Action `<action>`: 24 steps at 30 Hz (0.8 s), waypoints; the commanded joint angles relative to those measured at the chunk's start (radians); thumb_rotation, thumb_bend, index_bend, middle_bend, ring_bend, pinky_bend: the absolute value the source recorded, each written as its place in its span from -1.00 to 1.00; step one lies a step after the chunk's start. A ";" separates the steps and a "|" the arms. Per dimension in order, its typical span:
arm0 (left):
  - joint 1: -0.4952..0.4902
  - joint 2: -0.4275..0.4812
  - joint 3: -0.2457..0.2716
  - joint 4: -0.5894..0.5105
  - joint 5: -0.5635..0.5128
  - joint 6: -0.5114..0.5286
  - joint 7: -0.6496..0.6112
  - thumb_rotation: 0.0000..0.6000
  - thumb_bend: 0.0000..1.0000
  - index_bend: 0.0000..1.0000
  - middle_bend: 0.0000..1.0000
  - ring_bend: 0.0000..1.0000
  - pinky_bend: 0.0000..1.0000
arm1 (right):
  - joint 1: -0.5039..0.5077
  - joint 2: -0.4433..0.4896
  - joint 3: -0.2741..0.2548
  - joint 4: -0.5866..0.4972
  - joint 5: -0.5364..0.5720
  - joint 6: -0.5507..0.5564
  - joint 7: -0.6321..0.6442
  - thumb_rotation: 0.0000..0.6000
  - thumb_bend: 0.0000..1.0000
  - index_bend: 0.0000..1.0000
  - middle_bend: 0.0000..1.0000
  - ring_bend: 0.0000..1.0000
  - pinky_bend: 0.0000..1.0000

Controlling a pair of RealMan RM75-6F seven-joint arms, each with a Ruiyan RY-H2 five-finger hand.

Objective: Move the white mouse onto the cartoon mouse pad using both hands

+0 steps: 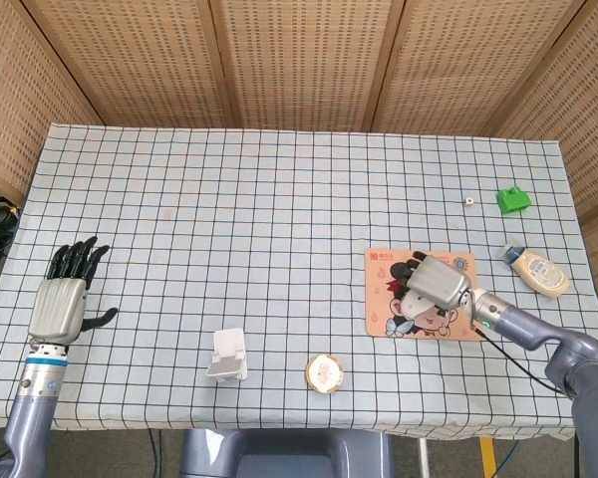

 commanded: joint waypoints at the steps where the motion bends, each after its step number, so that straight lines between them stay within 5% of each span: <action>1: -0.001 -0.001 0.000 0.001 -0.002 -0.001 0.001 1.00 -0.67 -0.80 -1.00 -1.00 -1.00 | 0.003 -0.003 -0.004 0.011 0.002 -0.002 -0.001 1.00 -0.11 0.41 -0.04 -0.39 -0.43; 9: -0.003 -0.005 0.000 0.002 -0.004 -0.007 0.001 1.00 -0.67 -0.80 -1.00 -1.00 -1.00 | 0.000 -0.011 -0.010 0.024 0.006 0.019 -0.011 1.00 -0.12 0.38 -0.10 -0.44 -0.46; 19: 0.001 0.001 -0.004 -0.007 -0.002 0.000 -0.015 1.00 -0.67 -0.80 -1.00 -1.00 -1.00 | -0.001 -0.018 -0.007 0.011 0.006 0.049 -0.077 1.00 -0.35 0.14 -0.54 -0.92 -0.84; 24: 0.003 0.005 -0.006 -0.012 -0.002 0.001 -0.023 1.00 -0.67 -0.80 -1.00 -1.00 -1.00 | -0.003 -0.013 -0.006 -0.014 0.008 0.055 -0.110 1.00 -0.35 0.11 -0.63 -1.00 -0.91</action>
